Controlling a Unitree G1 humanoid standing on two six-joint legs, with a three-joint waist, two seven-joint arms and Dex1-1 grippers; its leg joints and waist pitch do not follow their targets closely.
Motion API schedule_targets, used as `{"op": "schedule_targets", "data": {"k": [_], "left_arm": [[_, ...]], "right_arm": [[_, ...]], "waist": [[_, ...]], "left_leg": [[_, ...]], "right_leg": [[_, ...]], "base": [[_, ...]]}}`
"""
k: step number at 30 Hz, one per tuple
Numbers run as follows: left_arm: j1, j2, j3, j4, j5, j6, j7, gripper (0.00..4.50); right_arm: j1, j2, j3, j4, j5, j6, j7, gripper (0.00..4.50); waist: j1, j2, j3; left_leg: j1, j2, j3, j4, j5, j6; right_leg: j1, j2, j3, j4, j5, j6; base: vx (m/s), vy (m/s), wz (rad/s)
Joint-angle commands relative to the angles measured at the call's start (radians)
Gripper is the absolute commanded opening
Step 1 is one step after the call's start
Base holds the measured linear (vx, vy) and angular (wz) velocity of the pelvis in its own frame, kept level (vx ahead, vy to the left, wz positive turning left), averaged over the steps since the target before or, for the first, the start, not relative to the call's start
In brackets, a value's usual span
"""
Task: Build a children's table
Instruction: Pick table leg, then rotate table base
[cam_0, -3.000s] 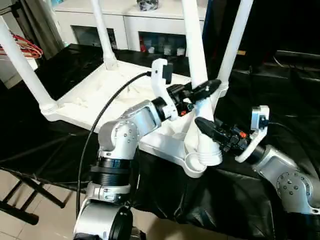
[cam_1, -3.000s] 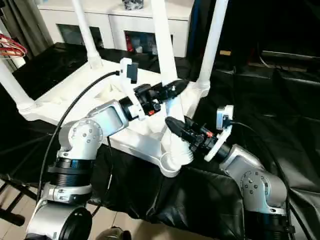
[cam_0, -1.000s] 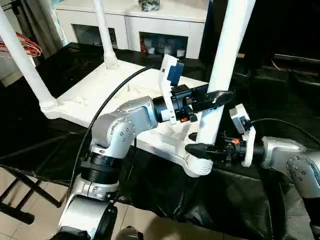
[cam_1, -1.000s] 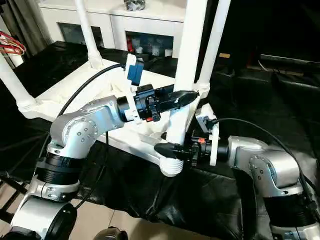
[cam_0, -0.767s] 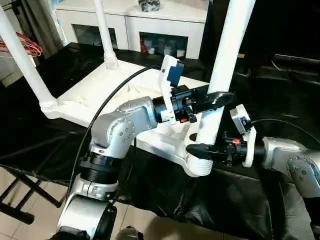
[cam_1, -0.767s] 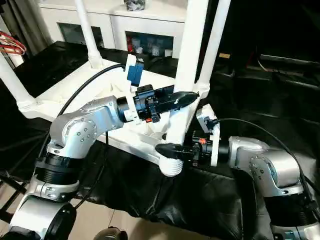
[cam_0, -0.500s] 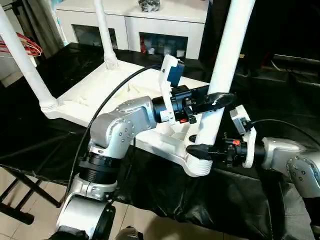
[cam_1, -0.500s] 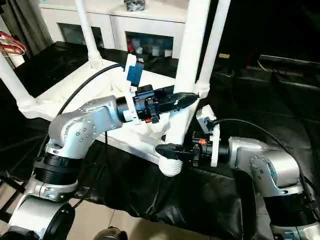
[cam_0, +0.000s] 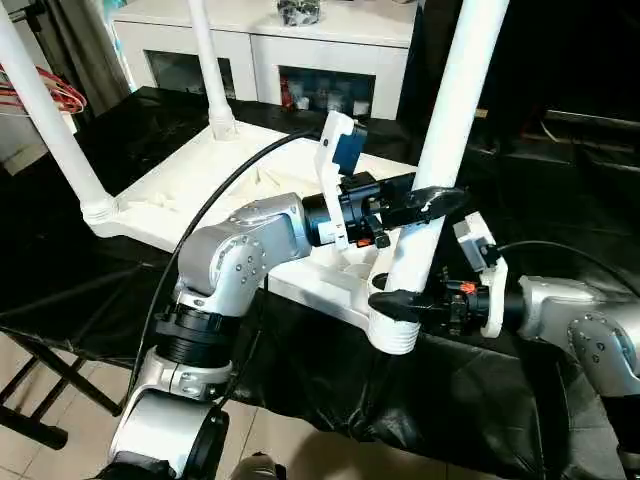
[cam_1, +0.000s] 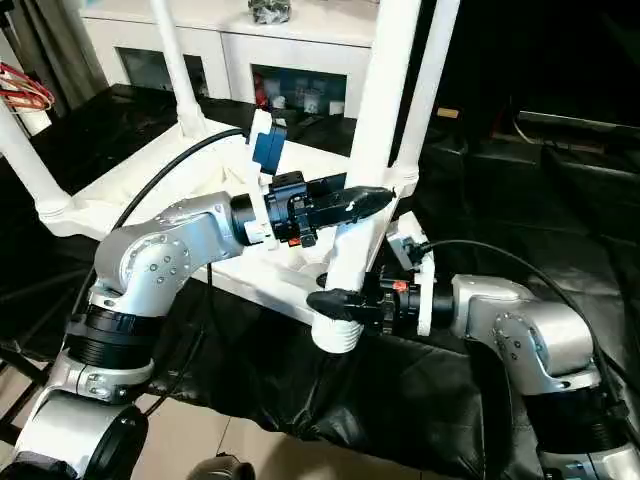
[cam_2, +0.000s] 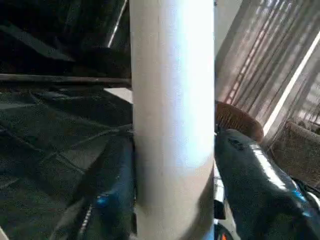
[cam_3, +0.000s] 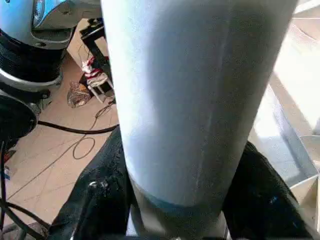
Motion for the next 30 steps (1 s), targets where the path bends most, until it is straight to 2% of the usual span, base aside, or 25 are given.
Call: {"op": "schedule_targets", "data": {"k": [1,6,8,10,11,12,14,16,17,18,19,20,22,23,26,30], "left_arm": [[-0.022,-0.014,0.041,-0.007,-0.02,-0.049,0.006,2.85],[-0.006,-0.015,0.098,-0.004,-0.028,-0.12,0.008,2.88],[0.009,0.019,0.124,0.014,-0.017,-0.137,0.008,2.88],[0.012,0.041,0.128,0.029,-0.006,-0.146,0.002,2.88],[0.018,0.078,0.114,0.051,0.027,-0.167,-0.019,2.88],[0.028,0.147,0.064,0.092,0.11,-0.225,-0.059,2.88],[0.031,0.162,0.052,0.101,0.13,-0.24,-0.068,2.88],[0.05,0.25,-0.074,0.145,0.281,-0.37,-0.135,2.88],[0.05,0.25,-0.074,0.145,0.281,-0.37,-0.135,2.88],[0.055,0.275,-0.112,0.161,0.324,-0.406,-0.153,2.88],[0.065,0.331,-0.204,0.199,0.406,-0.471,-0.211,2.88],[0.071,0.351,-0.236,0.211,0.424,-0.489,-0.247,2.88],[0.076,0.371,-0.269,0.229,0.438,-0.505,-0.289,2.88],[0.078,0.382,-0.287,0.245,0.444,-0.512,-0.321,2.88],[0.077,0.396,-0.319,0.296,0.474,-0.549,-0.386,2.88],[0.045,0.403,-0.374,0.422,0.549,-0.657,-0.432,2.88]], "right_arm": [[-0.006,0.007,-0.011,0.013,-0.013,-0.012,-0.027,1.93],[-0.006,0.061,-0.051,0.039,-0.038,-0.088,-0.089,1.91],[-0.005,0.098,-0.08,0.044,-0.046,-0.137,-0.134,1.91],[-0.004,0.109,-0.084,0.043,-0.054,-0.152,-0.153,1.91],[0.001,0.115,-0.08,0.043,-0.08,-0.18,-0.179,1.91],[0.007,0.124,-0.064,0.051,-0.141,-0.235,-0.231,1.91],[0.009,0.126,-0.06,0.054,-0.156,-0.247,-0.243,1.91],[0.008,0.132,-0.04,0.086,-0.243,-0.313,-0.32,1.91],[0.008,0.132,-0.04,0.086,-0.243,-0.313,-0.32,1.91],[0.009,0.132,-0.032,0.093,-0.271,-0.334,-0.337,1.91],[0.012,0.143,-0.024,0.112,-0.335,-0.372,-0.409,1.91],[0.015,0.154,-0.03,0.117,-0.351,-0.385,-0.44,1.91],[0.022,0.171,-0.041,0.12,-0.358,-0.398,-0.472,1.91],[0.032,0.18,-0.048,0.111,-0.351,-0.394,-0.479,1.91],[0.057,0.195,-0.056,0.09,-0.347,-0.393,-0.491,1.91],[0.085,0.203,-0.058,0.075,-0.35,-0.398,-0.502,1.91]], "waist": [[0.004,-0.027,-0.078],[0.001,-0.025,-0.079],[0.001,-0.021,-0.079],[-0.003,-0.021,-0.08],[-0.003,-0.017,-0.079],[-0.006,-0.017,-0.077],[-0.008,-0.016,-0.078],[-0.009,-0.013,-0.077],[-0.01,-0.011,-0.078],[-0.008,-0.011,-0.077],[-0.009,-0.012,-0.079],[-0.012,-0.011,-0.077],[-0.011,-0.01,-0.078],[-0.014,-0.011,-0.079],[-0.015,-0.009,-0.078],[-0.018,-0.006,-0.076]], "left_leg": [[0.016,0.034,-0.01,-0.064,-0.186,0.021],[0.016,0.033,-0.01,-0.064,-0.19,0.017],[0.018,0.033,-0.011,-0.065,-0.199,0.013],[0.019,0.032,-0.012,-0.067,-0.203,0.008],[0.022,0.033,-0.012,-0.068,-0.21,0.005],[0.021,0.032,-0.013,-0.072,-0.216,-0.003],[0.022,0.03,-0.014,-0.075,-0.223,-0.013],[0.026,0.034,-0.015,-0.078,-0.238,-0.025],[0.03,0.034,-0.014,-0.079,-0.253,-0.034],[0.031,0.034,-0.015,-0.08,-0.256,-0.037],[0.031,0.035,-0.014,-0.08,-0.253,-0.04],[0.026,0.033,-0.015,-0.082,-0.254,-0.043],[0.03,0.034,-0.013,-0.082,-0.257,-0.047],[0.027,0.035,-0.013,-0.082,-0.26,-0.047],[0.028,0.034,-0.012,-0.082,-0.266,-0.036],[0.029,0.034,-0.014,-0.085,-0.284,-0.036]], "right_leg": [[0.052,-0.062,0.044,-0.075,-0.307,-0.145],[0.052,-0.063,0.042,-0.074,-0.3,-0.15],[0.049,-0.062,0.042,-0.075,-0.309,-0.149],[0.05,-0.059,0.042,-0.072,-0.305,-0.141],[0.047,-0.058,0.043,-0.074,-0.307,-0.137],[0.044,-0.056,0.043,-0.076,-0.322,-0.118],[0.046,-0.055,0.043,-0.077,-0.336,-0.097],[0.042,-0.059,0.046,-0.078,-0.337,-0.098],[0.039,-0.057,0.047,-0.078,-0.349,-0.089],[0.038,-0.059,0.048,-0.079,-0.349,-0.089],[0.041,-0.061,0.049,-0.073,-0.326,-0.101],[0.039,-0.059,0.05,-0.074,-0.333,-0.095],[0.038,-0.063,0.051,-0.074,-0.32,-0.106],[0.042,-0.063,0.051,-0.067,-0.3,-0.123],[0.042,-0.063,0.052,-0.067,-0.284,-0.14],[0.043,-0.064,0.052,-0.071,-0.307,-0.133]], "base": [[0.0,0.0,0.0],[0.0,0.0,0.0],[0.0,0.0,0.0],[0.0,0.0,0.0],[0.0,0.0,0.0],[0.0,0.0,0.0],[0.0,0.0,0.0],[0.0,0.0,0.0],[0.0,0.0,0.0],[0.0,0.0,0.0],[0.0,0.0,0.0],[0.0,0.0,0.0],[0.0,0.0,0.0],[0.0,0.0,0.0],[0.0,0.0,0.0],[0.0,0.0,0.0]]}}
